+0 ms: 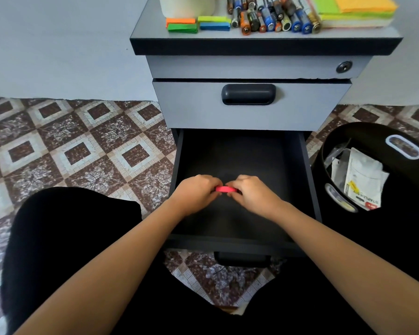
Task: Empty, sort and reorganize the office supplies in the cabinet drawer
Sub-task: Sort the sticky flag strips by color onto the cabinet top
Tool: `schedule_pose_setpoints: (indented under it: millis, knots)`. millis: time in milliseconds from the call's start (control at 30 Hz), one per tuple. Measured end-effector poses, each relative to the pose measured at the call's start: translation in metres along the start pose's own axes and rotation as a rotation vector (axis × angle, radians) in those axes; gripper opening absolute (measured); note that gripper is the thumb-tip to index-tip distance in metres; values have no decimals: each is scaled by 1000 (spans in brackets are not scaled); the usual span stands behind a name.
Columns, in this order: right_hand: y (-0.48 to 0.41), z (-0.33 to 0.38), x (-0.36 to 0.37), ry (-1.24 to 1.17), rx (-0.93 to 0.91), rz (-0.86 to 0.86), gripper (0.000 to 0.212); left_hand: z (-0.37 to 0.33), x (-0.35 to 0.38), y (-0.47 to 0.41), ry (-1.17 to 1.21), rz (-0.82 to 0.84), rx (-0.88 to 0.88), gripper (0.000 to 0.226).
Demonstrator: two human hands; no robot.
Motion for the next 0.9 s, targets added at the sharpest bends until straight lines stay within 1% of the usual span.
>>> schedule_pose_setpoints:
  millis: [167,300,433,567,800,900]
  knots:
    - [6,12,-11,36,-43,-65,37,3,-18,8,-12,-83,-46,25]
    - [11,20,-20,105,-74,-94,24,-3,-29,14,8,-147,-12,26]
    - [15,28,-38,148,-85,-112,26,-10,-48,16,-30,-178,18,27]
    - [20,41,-62,193,-102,-117,30,-12,-70,18,4,-164,38,27]
    - [18,80,-123,318,-136,-188,32,-13,-138,27,25,-205,36,22]
    - [15,102,-151,346,-157,-237,31,-11,-170,33,2,-224,37,24]
Point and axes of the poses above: each hand's wrist, its own y-axis away from the middle knuckle, its own x-axis out of the palm, z = x × y, the point moved 9 cm from there along -y, towards the middle knuckle, and after that the axes turned 10 degrees about z, right-handed, at the moved point
